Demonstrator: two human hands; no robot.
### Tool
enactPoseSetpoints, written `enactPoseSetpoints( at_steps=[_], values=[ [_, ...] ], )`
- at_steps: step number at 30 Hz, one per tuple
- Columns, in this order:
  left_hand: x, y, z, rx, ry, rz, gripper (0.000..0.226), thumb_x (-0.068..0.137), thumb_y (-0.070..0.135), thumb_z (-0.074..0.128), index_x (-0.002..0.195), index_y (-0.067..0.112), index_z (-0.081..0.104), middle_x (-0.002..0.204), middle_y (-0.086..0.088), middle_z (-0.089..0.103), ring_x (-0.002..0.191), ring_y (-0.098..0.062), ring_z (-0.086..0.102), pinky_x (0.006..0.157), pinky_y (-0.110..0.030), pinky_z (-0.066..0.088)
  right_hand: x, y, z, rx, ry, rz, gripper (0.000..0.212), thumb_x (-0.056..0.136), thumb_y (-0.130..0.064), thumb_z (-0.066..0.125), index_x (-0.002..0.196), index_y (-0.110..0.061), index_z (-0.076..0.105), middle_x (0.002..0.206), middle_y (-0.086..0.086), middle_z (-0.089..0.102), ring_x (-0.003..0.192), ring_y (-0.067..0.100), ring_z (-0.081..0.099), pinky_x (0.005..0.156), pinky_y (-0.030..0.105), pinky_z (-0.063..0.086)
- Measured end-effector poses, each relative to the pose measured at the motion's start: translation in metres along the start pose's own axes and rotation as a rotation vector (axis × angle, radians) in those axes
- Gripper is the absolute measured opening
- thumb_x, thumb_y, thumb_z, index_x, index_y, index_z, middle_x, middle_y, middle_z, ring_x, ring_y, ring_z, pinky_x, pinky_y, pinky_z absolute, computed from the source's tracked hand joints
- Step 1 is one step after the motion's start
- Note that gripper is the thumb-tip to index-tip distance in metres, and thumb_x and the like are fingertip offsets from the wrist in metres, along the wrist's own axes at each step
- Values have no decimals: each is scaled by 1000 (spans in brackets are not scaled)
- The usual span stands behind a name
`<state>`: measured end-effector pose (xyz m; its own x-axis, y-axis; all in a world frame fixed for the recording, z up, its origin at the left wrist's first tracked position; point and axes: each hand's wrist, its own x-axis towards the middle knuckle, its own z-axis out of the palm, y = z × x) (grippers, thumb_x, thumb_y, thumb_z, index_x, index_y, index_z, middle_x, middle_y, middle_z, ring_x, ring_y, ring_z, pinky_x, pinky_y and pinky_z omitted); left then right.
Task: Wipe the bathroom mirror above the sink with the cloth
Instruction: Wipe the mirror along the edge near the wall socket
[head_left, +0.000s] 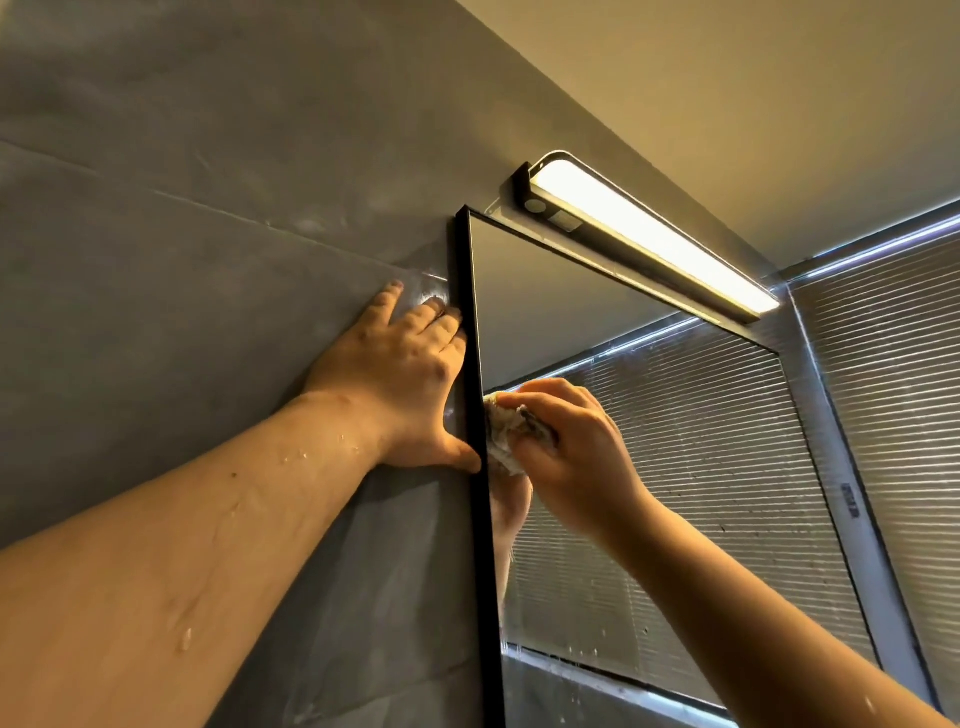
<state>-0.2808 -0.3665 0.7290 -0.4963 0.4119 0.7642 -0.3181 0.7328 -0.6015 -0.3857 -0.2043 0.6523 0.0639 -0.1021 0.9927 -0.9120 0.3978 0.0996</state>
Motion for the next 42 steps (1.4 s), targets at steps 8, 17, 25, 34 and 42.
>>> enactPoseSetpoints(
  at_steps=[8,17,25,34,42],
  values=[
    [1,0,2,25,30,5,126,55,97,35,149,14,26,159,-6,23,147,-23,16,119,-53,4,-32,9,27,10,206,-136,27,96,-26,57,117,-18,72,111,-4,63,106,14,56,90,38,49],
    [2,1,1,28,21,5,127,53,97,32,149,14,26,159,-5,22,147,-21,15,119,-52,3,8,13,27,165,222,-5,23,89,-25,66,109,-19,76,104,-5,67,99,19,64,86,44,53],
    [1,1,1,31,35,5,128,53,98,33,149,14,27,158,-6,24,147,-22,17,119,-52,5,-12,16,27,172,231,-1,24,90,-31,65,108,-20,76,105,-3,69,100,17,63,87,43,52],
    [0,1,2,49,44,0,128,53,98,32,149,13,29,158,-6,26,147,-22,19,119,-52,7,-55,11,30,116,209,-10,25,89,-30,62,107,-20,77,106,-5,68,102,19,61,86,40,51],
    [1,1,1,35,30,4,124,55,96,34,149,14,28,158,-5,24,147,-21,16,119,-52,6,-4,12,34,153,243,-31,24,91,-28,65,109,-18,77,103,0,68,97,23,63,84,45,52]
  ],
)
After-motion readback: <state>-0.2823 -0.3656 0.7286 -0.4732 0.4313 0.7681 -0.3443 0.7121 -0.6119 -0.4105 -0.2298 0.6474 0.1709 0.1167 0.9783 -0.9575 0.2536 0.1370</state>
